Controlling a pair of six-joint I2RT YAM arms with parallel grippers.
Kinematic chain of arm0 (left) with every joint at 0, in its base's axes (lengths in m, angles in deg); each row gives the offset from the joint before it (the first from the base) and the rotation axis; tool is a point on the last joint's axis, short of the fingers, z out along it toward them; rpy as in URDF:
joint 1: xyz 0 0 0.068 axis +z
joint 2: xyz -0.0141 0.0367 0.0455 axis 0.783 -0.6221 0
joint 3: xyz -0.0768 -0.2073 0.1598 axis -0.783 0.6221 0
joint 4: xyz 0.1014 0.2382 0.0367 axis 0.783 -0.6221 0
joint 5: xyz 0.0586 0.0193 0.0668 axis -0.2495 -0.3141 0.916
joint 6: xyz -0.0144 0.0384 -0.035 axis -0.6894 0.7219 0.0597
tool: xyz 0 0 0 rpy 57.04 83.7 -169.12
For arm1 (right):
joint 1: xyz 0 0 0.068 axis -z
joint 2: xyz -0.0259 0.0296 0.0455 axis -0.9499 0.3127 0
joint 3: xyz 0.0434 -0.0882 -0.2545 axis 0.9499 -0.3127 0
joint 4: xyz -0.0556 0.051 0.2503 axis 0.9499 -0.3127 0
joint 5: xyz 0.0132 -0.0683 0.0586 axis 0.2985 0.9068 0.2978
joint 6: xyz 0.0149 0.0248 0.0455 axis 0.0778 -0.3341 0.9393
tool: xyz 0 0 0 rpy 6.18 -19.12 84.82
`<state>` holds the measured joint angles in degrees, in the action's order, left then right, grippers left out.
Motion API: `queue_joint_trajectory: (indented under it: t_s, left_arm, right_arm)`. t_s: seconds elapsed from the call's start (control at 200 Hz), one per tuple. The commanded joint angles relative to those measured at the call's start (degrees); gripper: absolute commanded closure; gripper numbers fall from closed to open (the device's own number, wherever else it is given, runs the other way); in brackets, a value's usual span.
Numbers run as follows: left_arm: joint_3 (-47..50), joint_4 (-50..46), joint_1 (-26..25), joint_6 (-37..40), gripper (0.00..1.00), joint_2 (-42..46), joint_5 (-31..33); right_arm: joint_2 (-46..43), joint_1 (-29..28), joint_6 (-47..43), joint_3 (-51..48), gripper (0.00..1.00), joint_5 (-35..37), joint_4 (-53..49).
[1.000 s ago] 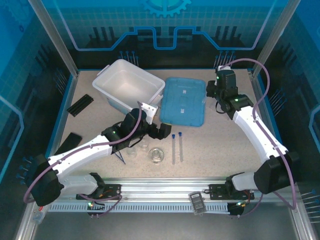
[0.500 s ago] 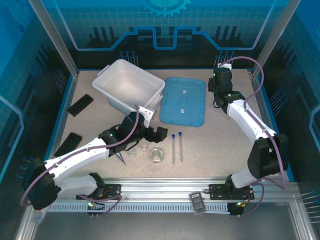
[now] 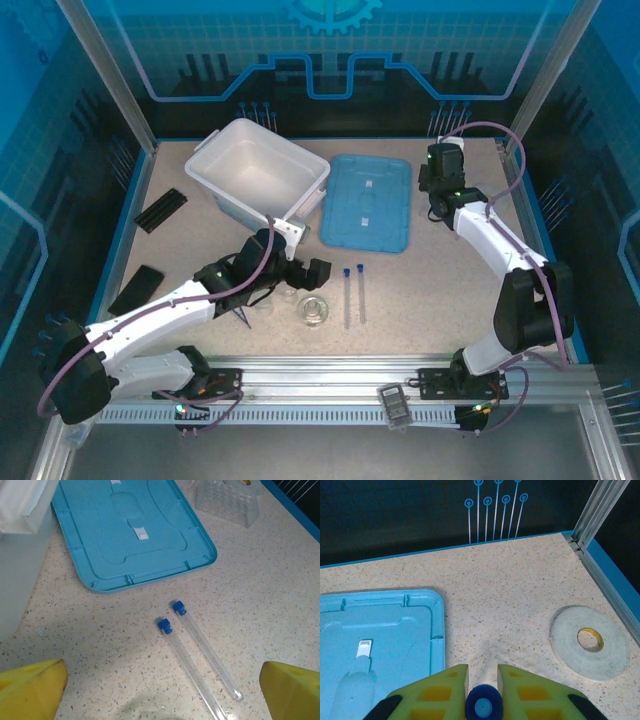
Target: Organize the chemistry lab equipment
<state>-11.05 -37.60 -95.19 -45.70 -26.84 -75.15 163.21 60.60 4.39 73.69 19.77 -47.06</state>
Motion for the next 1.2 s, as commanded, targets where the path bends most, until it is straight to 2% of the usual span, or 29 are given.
queue_joint_trajectory:
  t_s: [0.0, 0.841, 0.946, 1.196]
  left_arm:
    - [0.6, -0.6, -0.3, -0.9, 0.01, 1.3, 0.7]
    - [2.0, -0.3, -0.4, -0.8, 0.01, 2.1, 1.2]
    - [2.2, -0.1, -0.4, -1.0, 0.01, 2.1, 1.2]
    - [2.0, 0.3, -0.4, -0.9, 0.0, 1.9, 1.1]
  right_arm:
    - [1.5, 0.8, 0.8, -0.4, 0.79, 1.5, 2.0]
    - [6.2, 3.0, 2.8, -0.2, 0.79, -1.5, 2.5]
    - [5.9, 3.0, 3.0, -0.7, 0.76, -1.7, 2.7]
    - [4.6, 3.0, 2.8, -1.2, 0.62, -1.5, 2.8]
